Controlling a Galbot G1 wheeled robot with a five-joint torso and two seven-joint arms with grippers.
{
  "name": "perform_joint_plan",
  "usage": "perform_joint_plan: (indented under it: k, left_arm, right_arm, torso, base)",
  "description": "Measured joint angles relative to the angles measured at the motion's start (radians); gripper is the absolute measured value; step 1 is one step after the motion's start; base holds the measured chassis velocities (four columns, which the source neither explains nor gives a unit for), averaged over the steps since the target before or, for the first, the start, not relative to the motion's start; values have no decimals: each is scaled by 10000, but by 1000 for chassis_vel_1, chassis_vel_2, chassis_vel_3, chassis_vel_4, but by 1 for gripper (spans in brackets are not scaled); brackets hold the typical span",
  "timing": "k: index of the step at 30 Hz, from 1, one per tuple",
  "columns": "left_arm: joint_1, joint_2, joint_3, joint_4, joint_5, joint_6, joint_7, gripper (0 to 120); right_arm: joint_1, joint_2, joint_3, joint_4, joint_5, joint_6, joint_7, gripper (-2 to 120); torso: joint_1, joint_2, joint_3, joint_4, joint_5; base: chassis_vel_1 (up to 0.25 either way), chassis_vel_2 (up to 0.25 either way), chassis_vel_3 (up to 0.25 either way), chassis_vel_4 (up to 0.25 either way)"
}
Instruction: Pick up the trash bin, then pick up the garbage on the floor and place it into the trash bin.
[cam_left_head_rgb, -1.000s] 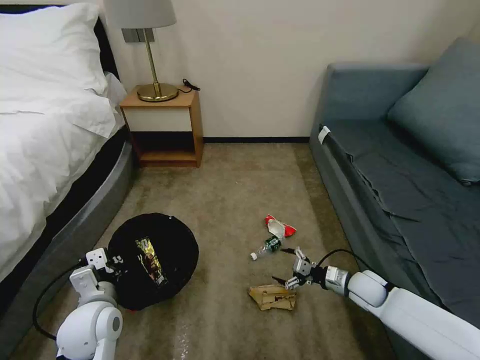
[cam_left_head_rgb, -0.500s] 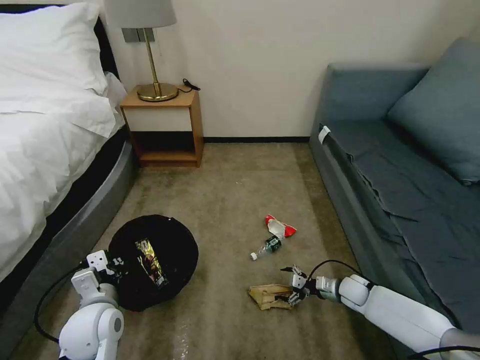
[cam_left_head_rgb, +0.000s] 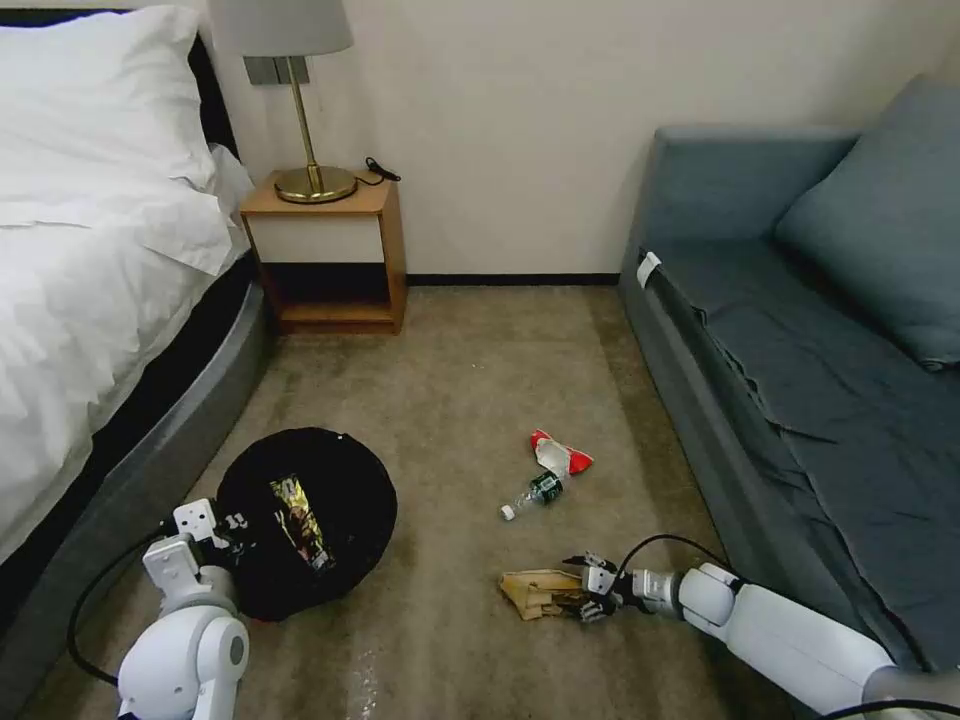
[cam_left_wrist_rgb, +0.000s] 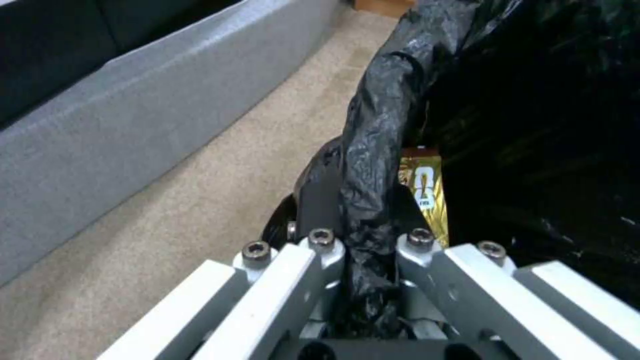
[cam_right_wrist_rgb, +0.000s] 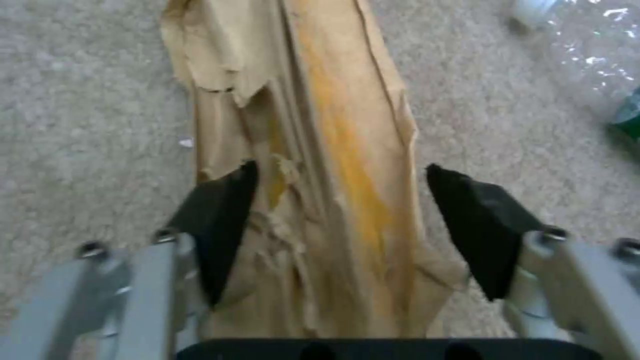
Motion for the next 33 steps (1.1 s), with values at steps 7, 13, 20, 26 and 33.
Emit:
perform_joint_plan:
  k: [7,13,20,26,33]
  left_arm:
    - [15,3,-6,-7,11,12,-11,4]
    - [16,-13,21,-5,46,14,-25,4]
    - [23,-11,35,7,61,17,-27,4]
    - [-8,35,63,1,62,69,-27,4]
    - [-64,104,118,74,56,97,-24,4]
  right_arm:
    - [-129,8,58,48,-51,56,58,45]
    - [-198,-55,153,179,-48,71,100,22]
    - [-311,-294,289,662,180,48,197,0]
    - [-402,-769,994,2272,1197,28,547,0]
    - [290,-1216,1595,5881,3421,-942,1493,0]
  torso:
    - [0,0,0,0,3]
    - [0,0,1,1,3]
    - [0,0,0,2,2]
    - [0,0,0,0,1]
    - [0,-1,0,0,-1]
  base:
    - [0,0,0,0]
    - [0,0,0,0]
    - [0,0,0,0]
    - [0,0,0,0]
    - [0,0,0,0]
